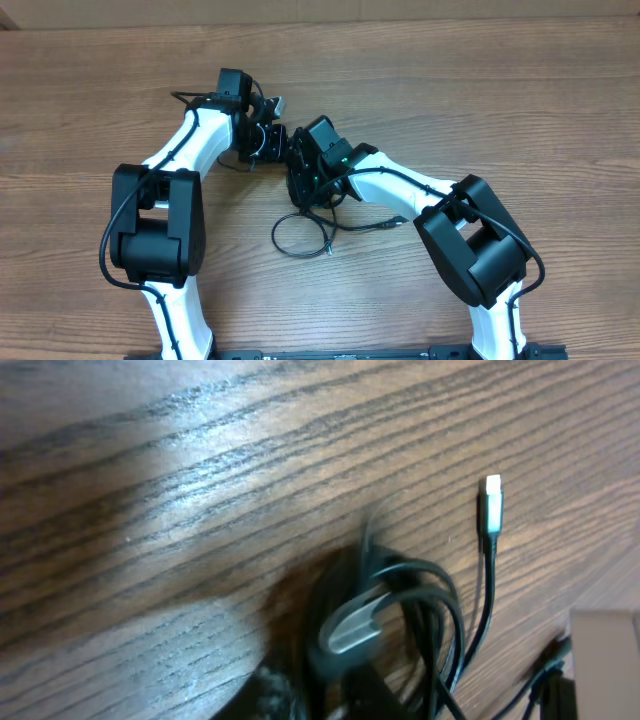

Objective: Untangle cables

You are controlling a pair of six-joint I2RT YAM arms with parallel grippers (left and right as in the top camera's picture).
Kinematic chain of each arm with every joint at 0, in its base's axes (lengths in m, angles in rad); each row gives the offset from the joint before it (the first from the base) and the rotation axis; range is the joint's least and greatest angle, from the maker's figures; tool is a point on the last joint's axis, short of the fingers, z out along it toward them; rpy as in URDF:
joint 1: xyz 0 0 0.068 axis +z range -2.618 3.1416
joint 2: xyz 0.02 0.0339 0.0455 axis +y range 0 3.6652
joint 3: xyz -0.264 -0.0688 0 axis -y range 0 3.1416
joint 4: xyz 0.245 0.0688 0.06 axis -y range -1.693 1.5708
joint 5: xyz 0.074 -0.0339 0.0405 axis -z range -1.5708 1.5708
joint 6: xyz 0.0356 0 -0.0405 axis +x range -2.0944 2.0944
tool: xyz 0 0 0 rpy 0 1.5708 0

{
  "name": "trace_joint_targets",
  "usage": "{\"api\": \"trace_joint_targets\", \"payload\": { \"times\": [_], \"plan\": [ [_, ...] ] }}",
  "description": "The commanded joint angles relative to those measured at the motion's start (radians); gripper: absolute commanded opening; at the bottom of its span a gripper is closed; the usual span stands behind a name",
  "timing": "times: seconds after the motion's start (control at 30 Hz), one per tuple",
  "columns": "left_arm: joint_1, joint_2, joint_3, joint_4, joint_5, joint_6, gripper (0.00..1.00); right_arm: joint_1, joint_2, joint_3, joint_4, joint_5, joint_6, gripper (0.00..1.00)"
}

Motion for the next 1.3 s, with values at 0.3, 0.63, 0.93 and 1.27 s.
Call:
{"api": "trace_joint_targets", "payload": {
  "times": [0.3, 0.63, 0.93, 1.27],
  "plan": [
    [0.05, -0.008, -0.002, -0.022, 0.022, -0.019, 0.51, -0.159, -0.005, -0.018, 0.076, -0.442, 0.06, 0.05],
    [0.05, -0.007, -0.002, -0.028, 0.086, 0.014, 0.44, -0.219, -0.005, -0.018, 0.079, -0.48, 0.165, 0.18],
    [0.076, -0.007, -0.002, -0.051, -0.114, -0.109, 0.5, -0.112, -0.005, -0.018, 0.078, -0.141, 0.165, 0.34],
    [0.076, -0.007, -0.002, -0.049, -0.112, -0.11, 0.47, -0.005, -0.005, -0.018, 0.164, 0.183, 0.164, 0.27]
  ]
}}
